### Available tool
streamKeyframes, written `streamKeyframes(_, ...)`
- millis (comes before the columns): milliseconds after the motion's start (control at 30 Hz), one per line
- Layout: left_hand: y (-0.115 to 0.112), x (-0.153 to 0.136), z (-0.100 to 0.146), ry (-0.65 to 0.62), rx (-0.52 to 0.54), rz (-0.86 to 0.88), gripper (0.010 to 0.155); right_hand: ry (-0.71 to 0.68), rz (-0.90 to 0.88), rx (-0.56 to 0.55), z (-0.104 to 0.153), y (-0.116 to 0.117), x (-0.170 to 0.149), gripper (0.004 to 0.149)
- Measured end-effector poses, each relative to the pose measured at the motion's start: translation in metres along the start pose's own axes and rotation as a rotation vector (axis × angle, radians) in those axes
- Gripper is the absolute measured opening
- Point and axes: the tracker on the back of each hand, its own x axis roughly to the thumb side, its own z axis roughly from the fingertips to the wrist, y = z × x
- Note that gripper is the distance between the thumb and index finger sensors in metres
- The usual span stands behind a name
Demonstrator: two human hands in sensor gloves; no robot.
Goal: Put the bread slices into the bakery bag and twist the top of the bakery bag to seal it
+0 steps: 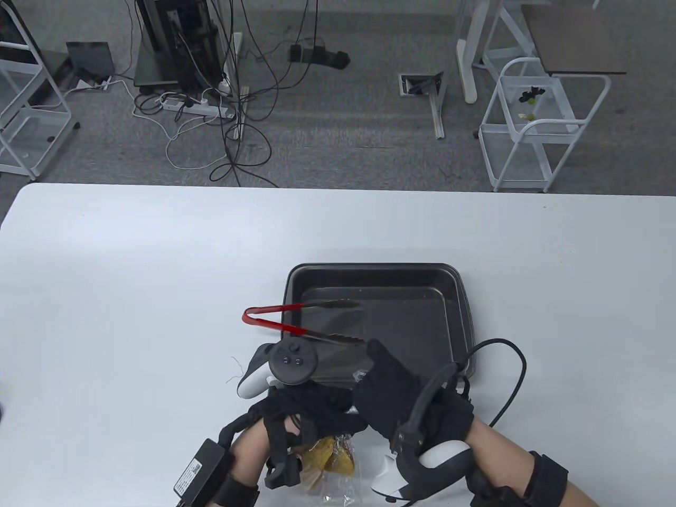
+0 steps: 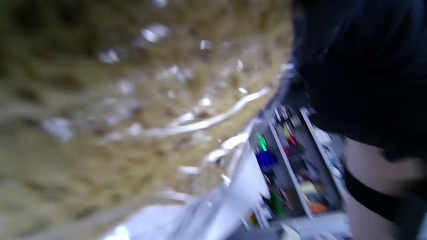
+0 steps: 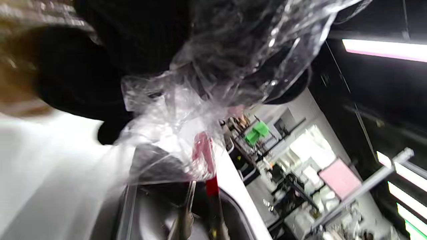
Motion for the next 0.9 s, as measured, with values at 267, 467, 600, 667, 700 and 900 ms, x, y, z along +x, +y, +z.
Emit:
streamKeyframes(267, -0.021, 0.038, 0.027, 0.013, 0.477, -0.615, 0.051, 0.269, -0.515, 0.233, -0.006, 0.016, -0.022, 0.045)
streamKeyframes(467, -0.055, 0.057, 0.040, 0.012, 0.724, -1.087, 0.050, 0.472, -0.958, 0.323, 0.001, 0.032, -0.032, 0.044)
streamKeyframes(600, -0.073, 0.064, 0.045, 0.020, 0.845, -1.315, 0.050, 0.615, -1.355, 0.352, 0.012, 0.049, -0.035, 0.045)
streamKeyframes(667, -0.080, 0.065, 0.046, 0.025, 0.896, -1.385, 0.049, 0.649, -1.501, 0.350, 0.017, 0.056, -0.035, 0.046)
streamKeyframes(700, -0.084, 0.066, 0.047, 0.027, 0.937, -1.432, 0.049, 0.666, -1.598, 0.359, 0.020, 0.061, -0.033, 0.045)
streamKeyframes(900, -0.098, 0.071, 0.051, 0.083, 1.173, -1.563, 0.047, 0.683, -2.217, 0.434, 0.029, 0.086, -0.013, 0.045)
